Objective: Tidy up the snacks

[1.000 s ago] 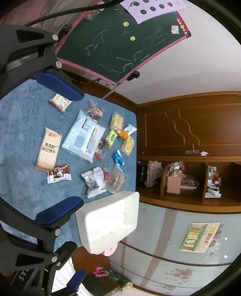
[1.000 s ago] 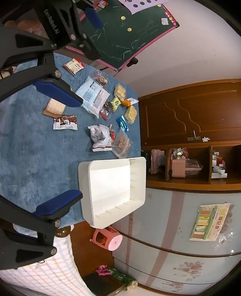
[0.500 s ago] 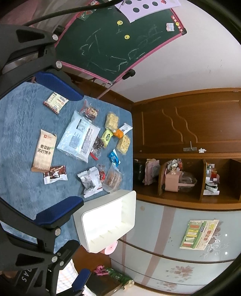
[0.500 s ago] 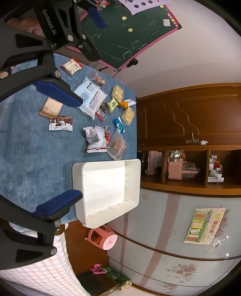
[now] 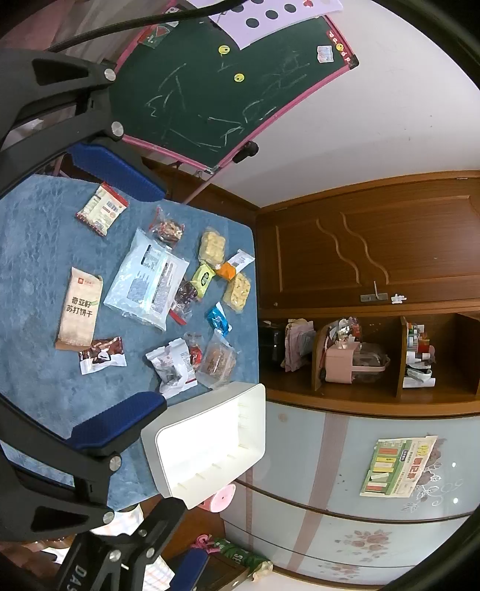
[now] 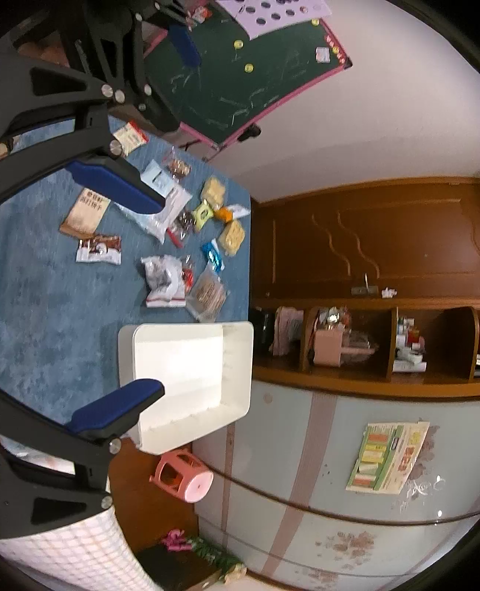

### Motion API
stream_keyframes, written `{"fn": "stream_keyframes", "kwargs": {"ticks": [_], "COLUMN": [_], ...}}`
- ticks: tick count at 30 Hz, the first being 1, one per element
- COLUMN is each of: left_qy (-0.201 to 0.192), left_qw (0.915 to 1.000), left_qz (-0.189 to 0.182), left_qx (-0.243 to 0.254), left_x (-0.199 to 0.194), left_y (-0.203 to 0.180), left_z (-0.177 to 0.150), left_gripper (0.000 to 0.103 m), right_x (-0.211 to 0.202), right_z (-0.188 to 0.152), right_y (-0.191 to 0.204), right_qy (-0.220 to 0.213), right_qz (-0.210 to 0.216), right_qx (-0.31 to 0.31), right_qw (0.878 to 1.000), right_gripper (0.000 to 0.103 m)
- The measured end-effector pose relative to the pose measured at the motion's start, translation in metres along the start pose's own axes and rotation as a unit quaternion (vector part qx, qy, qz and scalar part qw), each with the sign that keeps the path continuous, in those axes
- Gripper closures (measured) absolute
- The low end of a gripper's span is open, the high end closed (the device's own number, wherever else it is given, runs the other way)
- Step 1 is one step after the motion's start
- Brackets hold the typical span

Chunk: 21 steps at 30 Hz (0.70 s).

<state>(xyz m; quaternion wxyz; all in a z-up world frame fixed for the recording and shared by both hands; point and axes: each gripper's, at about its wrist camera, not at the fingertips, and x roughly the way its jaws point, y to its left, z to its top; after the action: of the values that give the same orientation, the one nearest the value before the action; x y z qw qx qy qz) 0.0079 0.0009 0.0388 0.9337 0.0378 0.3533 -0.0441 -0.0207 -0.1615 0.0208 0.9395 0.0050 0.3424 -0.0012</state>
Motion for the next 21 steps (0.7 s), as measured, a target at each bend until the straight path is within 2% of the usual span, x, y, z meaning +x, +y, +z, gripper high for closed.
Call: {"fn": "stream_keyframes", "kwargs": {"ticks": [6,9,11,14,21], "left_qy": [-0.03,-0.053,-0.054,-0.029,0.063], "left_qw": [0.9993,0.9977,0.9973,0.9988,0.9979], "left_qz": [0.014,0.031,0.037,0.027,0.015], "left_qx": [0.019,0.029,0.031,0.029,-0.003], "left_x": [-0.008,-0.013,-0.013,-0.003,0.054], "left_y": [0.005,0.007,0.009,0.014,0.045], "left_z": [0.015,0.023,0.027,0.03,0.015], "left_gripper": [0.001,0.001,0.001,0.001,0.001], "right_x": [-0.003,-0.004,-0.003,-0.001,0.03], "right_z": [0.012,0.018,0.021,0.023,0.013], "right_y": [-0.001,0.003,0.006,0.013,0.024], "right_qy": [-0.008,-0.011,-0.016,-0.021,0.018], "right_qz": [0.022,0.019,0.017,0.003,0.04], "right_qx": [-0.001,-0.009,-0.015,-0.031,-0.037], "right_qw": [1.0,1.0,1.0,0.999,0.998], "right_gripper": [0.011,0.011,0.011,0.011,0.011]}}
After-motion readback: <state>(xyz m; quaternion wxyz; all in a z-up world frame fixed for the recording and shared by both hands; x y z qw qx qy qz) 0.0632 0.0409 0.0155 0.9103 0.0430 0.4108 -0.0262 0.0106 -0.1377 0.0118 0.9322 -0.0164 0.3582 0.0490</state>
